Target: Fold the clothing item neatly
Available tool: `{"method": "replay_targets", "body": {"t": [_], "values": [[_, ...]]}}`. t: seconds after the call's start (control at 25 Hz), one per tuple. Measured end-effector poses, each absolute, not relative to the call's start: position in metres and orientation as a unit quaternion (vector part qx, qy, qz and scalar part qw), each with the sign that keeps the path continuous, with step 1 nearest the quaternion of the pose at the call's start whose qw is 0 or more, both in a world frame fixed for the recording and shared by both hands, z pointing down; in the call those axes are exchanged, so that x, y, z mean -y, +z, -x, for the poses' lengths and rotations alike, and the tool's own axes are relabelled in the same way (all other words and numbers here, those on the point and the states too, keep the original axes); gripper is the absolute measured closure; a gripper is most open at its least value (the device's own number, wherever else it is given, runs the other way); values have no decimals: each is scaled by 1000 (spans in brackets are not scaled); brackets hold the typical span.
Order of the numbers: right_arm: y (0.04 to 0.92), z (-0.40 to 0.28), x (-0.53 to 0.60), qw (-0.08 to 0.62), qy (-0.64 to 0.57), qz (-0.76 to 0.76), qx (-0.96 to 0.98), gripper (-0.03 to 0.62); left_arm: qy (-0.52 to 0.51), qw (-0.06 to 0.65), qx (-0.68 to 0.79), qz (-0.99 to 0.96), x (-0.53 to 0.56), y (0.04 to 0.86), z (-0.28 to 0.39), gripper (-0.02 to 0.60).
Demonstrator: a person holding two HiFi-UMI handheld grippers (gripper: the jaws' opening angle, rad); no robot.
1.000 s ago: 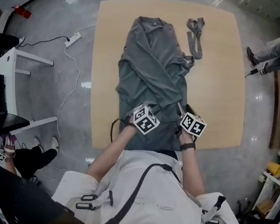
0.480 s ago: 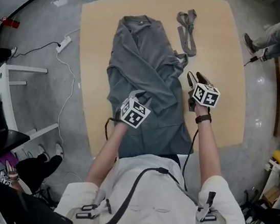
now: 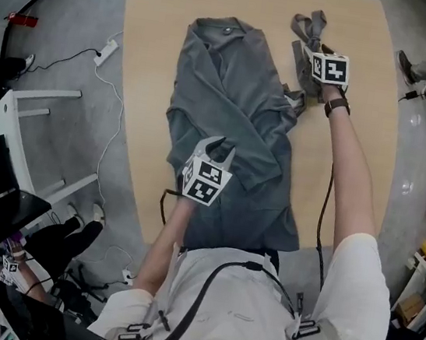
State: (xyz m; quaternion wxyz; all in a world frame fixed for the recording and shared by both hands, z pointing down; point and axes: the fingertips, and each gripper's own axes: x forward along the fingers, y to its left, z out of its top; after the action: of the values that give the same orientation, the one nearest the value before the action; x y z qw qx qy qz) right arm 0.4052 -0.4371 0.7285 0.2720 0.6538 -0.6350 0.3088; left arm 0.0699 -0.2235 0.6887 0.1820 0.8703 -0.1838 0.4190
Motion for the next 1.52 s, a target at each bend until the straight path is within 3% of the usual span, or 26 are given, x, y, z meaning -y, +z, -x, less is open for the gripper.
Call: {"method": "replay_targets", "body": {"t": [0.12, 0.28, 0.36, 0.44, 0.88, 1.04, 1.16, 1.32, 1.52], "values": [[749, -411, 460, 311, 300, -652, 624, 351, 423, 181, 184, -869, 230, 690, -70, 456], [752, -412, 469, 331, 308, -639, 623, 386, 414, 192, 190, -869, 231, 689, -70, 456], [748, -412, 465, 332, 305, -633, 630, 468, 416, 194, 188, -868, 228, 691, -71, 456], [738, -416, 453, 327, 299, -630, 638, 474, 416, 195, 181, -869, 222, 691, -73, 456], [572, -418, 305, 148, 230, -676, 684, 474, 360, 226, 159, -891, 189, 643, -56, 456], [497, -345, 272, 93, 153, -609, 773, 474, 344, 244, 159, -893, 181, 636, -40, 457], [477, -270, 265, 121, 108, -541, 825, 473, 340, 249, 164, -892, 177, 633, -24, 457], [520, -164, 275, 200, 105, -448, 865, 473, 336, 263, 178, -887, 175, 636, -1, 457], [613, -71, 280, 241, 167, -373, 880, 473, 335, 285, 196, -876, 171, 640, 24, 457]]}}
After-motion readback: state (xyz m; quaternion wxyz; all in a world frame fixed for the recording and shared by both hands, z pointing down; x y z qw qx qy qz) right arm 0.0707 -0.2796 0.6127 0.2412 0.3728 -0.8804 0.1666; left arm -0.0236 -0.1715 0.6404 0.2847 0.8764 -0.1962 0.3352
